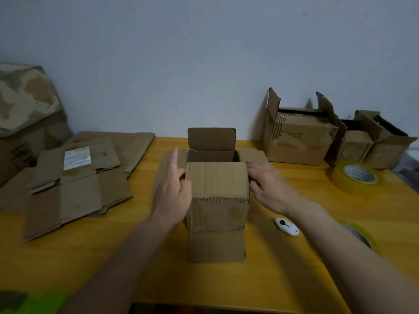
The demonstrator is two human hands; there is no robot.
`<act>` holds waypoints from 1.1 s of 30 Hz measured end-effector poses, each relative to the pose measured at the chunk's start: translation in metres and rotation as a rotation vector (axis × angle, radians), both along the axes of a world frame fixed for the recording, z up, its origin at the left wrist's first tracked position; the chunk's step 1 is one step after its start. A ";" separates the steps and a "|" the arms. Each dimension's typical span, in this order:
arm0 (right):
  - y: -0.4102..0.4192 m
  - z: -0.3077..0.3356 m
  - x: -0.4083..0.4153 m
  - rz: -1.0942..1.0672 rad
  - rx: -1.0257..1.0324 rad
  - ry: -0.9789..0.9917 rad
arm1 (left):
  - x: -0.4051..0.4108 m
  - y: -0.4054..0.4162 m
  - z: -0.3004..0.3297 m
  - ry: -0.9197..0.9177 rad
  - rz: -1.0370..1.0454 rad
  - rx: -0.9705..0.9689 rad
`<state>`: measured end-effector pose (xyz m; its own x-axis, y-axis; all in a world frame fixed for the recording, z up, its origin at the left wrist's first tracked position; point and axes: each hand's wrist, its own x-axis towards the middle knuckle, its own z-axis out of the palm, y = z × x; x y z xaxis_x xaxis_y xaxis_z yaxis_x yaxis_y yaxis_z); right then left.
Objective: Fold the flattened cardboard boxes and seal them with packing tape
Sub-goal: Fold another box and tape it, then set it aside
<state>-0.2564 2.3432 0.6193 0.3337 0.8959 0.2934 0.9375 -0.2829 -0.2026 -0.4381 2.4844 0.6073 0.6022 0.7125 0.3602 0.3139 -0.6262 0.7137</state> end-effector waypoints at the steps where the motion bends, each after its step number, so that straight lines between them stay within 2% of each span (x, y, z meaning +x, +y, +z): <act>1: -0.003 -0.002 -0.001 0.010 -0.020 0.028 | -0.001 -0.003 0.000 -0.004 0.001 0.021; 8: -0.014 0.001 0.001 0.032 -0.048 0.096 | 0.000 -0.022 -0.001 0.101 -0.039 0.137; 11: -0.005 0.009 -0.001 -0.039 0.020 0.354 | 0.004 -0.020 -0.005 0.094 -0.083 0.190; 13: 0.004 0.016 -0.002 -0.133 0.135 0.448 | 0.003 -0.020 -0.010 0.135 -0.118 0.199; 17: 0.025 0.028 -0.002 -0.184 0.154 0.328 | 0.001 -0.023 -0.013 0.217 -0.041 0.204; 21: 0.044 0.037 0.002 -0.154 0.190 0.354 | 0.004 -0.023 -0.013 0.328 -0.010 0.200; 25: 0.053 0.035 0.000 -0.151 0.045 0.121 | 0.004 -0.020 -0.011 0.432 -0.027 0.230; 29: 0.058 0.035 -0.003 -0.160 -0.002 0.068 | 0.001 -0.019 -0.008 0.484 -0.043 0.238; 31: 0.059 0.040 -0.004 -0.161 0.008 0.034 | 0.000 -0.020 -0.007 0.472 -0.030 0.237; 33: 0.056 0.043 -0.008 -0.138 -0.074 -0.041 | -0.001 -0.022 -0.007 0.442 0.018 0.213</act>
